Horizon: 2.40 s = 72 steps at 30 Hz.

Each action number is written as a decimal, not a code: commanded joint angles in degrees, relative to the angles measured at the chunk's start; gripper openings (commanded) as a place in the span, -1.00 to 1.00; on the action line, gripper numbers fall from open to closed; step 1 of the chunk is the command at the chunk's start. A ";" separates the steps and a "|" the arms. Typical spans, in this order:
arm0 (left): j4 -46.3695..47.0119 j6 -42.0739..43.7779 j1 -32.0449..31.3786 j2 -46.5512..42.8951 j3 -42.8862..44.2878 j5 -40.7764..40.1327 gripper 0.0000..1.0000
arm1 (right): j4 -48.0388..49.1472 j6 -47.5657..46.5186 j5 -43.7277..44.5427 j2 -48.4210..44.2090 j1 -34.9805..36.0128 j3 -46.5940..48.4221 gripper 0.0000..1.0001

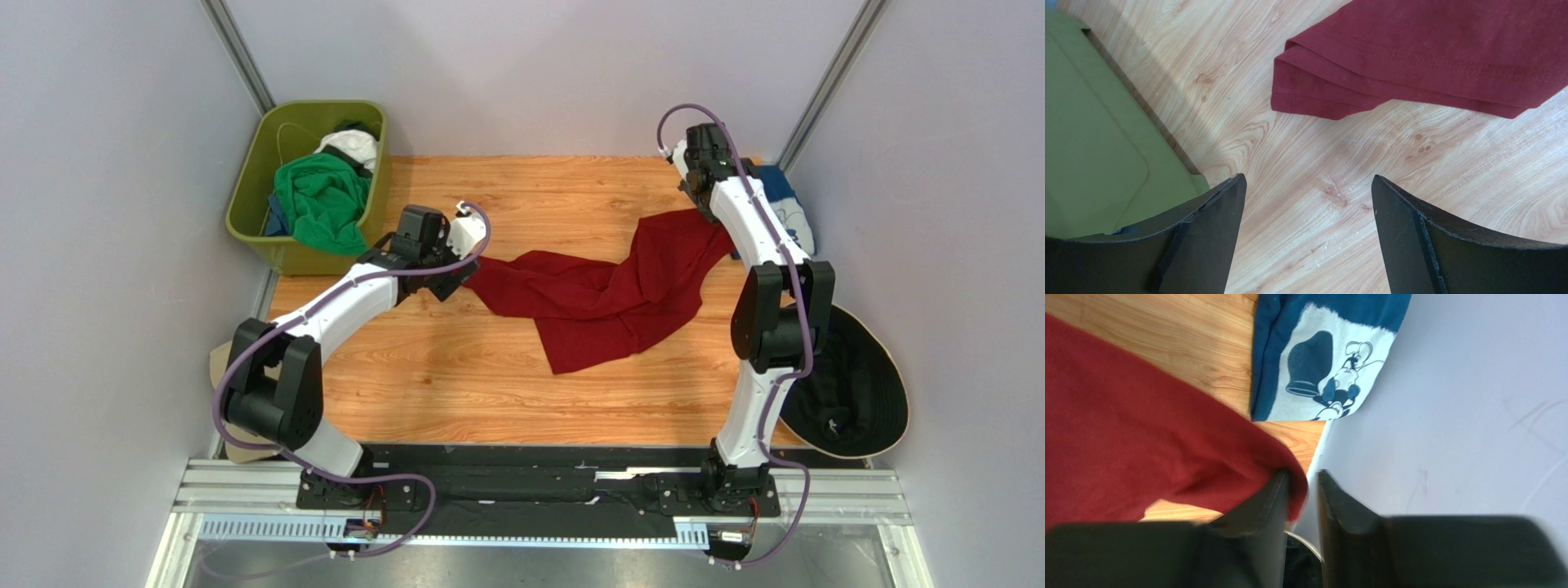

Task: Fold and stack the t-shirts
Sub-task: Flatten the tshirt out

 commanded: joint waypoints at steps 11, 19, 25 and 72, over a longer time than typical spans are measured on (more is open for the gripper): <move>1.24 10.62 2.86 20.33 17.11 4.49 0.63 | 2.23 3.97 -5.07 -12.98 0.39 -15.58 0.18; -3.58 11.93 6.99 25.61 22.58 8.72 0.52 | 3.02 4.93 -8.33 -20.89 0.65 -26.31 0.18; -7.80 14.22 8.14 26.23 23.64 10.83 0.44 | 3.73 6.43 -9.73 -22.13 0.56 -29.39 0.18; -28.47 19.40 8.58 35.63 36.39 14.44 -1.00 | 1.70 10.91 -22.75 -12.11 8.56 -25.44 0.14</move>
